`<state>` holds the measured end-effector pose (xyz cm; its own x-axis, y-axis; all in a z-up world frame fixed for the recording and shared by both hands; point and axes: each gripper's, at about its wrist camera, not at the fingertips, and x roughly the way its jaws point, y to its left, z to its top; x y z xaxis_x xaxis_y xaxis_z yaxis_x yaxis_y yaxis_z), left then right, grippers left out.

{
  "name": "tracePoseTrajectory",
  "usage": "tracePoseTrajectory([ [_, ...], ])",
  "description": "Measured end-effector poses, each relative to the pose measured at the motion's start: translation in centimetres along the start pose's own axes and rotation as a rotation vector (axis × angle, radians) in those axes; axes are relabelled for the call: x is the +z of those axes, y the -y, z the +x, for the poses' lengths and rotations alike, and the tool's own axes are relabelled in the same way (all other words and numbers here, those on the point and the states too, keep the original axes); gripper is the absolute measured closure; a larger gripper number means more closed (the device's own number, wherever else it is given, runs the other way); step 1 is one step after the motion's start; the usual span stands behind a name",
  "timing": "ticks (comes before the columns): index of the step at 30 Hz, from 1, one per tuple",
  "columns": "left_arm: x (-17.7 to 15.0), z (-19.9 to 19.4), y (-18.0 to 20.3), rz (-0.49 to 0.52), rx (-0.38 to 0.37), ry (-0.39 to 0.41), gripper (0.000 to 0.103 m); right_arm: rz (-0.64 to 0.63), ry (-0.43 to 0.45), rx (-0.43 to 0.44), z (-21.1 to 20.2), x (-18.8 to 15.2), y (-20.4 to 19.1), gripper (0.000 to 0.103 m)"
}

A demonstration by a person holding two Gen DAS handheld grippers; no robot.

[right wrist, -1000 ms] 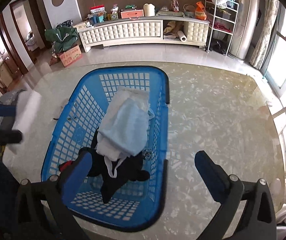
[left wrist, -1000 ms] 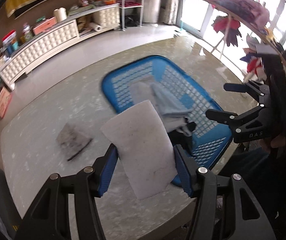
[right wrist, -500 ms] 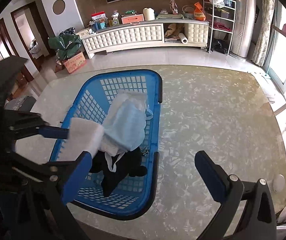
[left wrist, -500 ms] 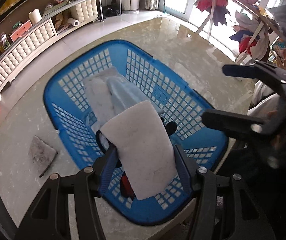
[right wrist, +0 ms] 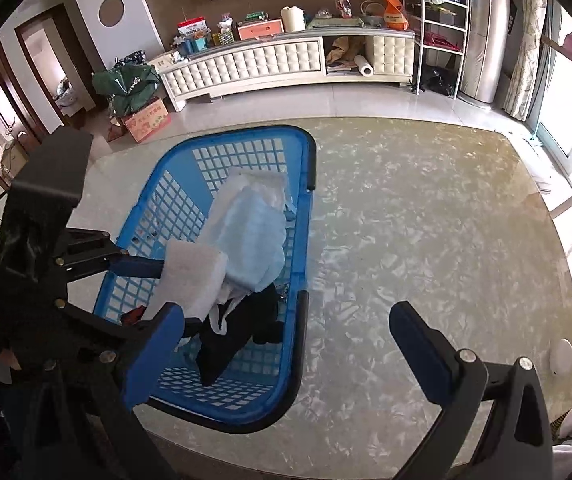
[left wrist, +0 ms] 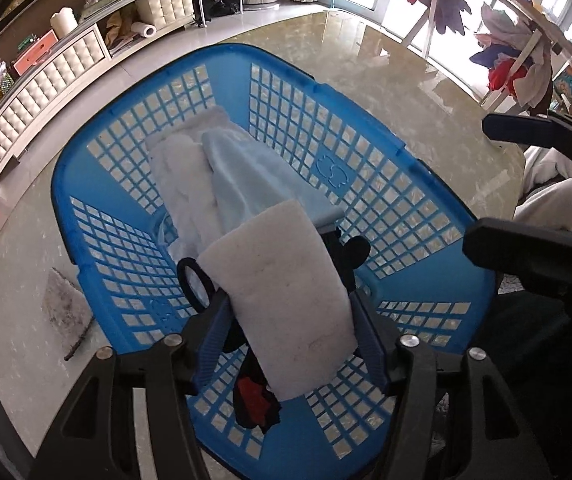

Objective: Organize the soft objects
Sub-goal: 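Carry the white foam sheet over the basket and release it with the left tool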

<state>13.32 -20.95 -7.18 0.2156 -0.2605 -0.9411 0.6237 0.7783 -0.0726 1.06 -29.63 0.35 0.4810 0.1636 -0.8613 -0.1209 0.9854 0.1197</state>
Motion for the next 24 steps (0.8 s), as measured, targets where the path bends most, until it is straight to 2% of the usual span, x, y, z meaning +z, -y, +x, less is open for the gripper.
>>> tracePoseTrajectory([
  [11, 0.2, -0.9, 0.3, 0.032, 0.002, 0.020, 0.017, 0.000, -0.003, 0.001, -0.1, -0.1, -0.1, 0.000],
  [17, -0.1, -2.0, 0.0, 0.033, 0.027, 0.050, 0.013, -0.004, 0.006, 0.007, -0.2, -0.1, -0.2, 0.000],
  [24, -1.4, -5.1, -0.9, 0.035, 0.057, 0.149, 0.012, -0.027, 0.027, -0.003, -0.2, 0.0, -1.1, 0.000],
])
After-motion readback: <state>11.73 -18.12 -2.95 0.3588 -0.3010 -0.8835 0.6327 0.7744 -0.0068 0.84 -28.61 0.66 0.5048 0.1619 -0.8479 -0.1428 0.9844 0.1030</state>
